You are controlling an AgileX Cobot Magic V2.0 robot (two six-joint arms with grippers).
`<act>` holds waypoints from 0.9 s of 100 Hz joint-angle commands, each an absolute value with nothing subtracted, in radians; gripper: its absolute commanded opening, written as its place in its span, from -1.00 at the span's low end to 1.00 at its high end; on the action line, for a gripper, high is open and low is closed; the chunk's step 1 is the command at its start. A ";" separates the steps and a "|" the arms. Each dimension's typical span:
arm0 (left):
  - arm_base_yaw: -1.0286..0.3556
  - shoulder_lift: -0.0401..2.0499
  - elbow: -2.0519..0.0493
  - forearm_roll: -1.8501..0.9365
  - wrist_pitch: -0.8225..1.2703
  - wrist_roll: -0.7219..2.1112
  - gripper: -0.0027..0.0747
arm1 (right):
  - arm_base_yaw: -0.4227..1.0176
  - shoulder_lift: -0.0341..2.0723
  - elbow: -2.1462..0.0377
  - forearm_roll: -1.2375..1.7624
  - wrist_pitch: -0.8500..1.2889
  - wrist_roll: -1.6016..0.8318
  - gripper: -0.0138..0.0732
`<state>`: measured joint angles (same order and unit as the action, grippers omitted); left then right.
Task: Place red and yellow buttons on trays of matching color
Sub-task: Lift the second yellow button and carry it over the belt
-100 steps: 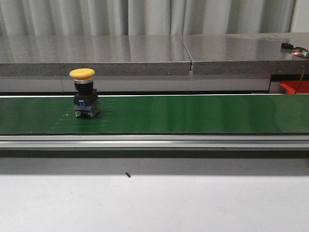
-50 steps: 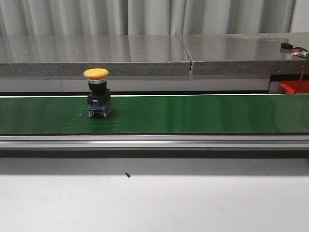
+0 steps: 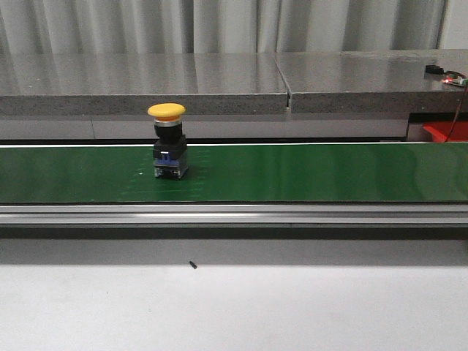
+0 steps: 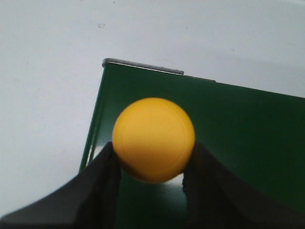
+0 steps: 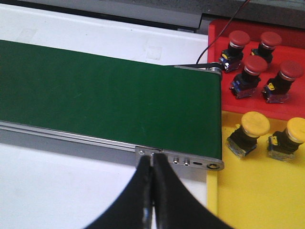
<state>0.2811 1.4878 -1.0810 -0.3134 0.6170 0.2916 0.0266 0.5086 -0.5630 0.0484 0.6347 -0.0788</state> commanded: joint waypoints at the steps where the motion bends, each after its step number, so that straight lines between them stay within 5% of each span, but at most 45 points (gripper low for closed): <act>1: 0.274 1.455 -1.106 -0.320 0.571 0.284 -0.82 | 0.018 0.511 -0.589 0.041 0.572 -0.082 -0.84; 90: 0.274 1.457 -1.077 -0.302 0.531 0.284 -0.82 | 0.018 0.511 -0.589 0.041 0.572 -0.082 -0.84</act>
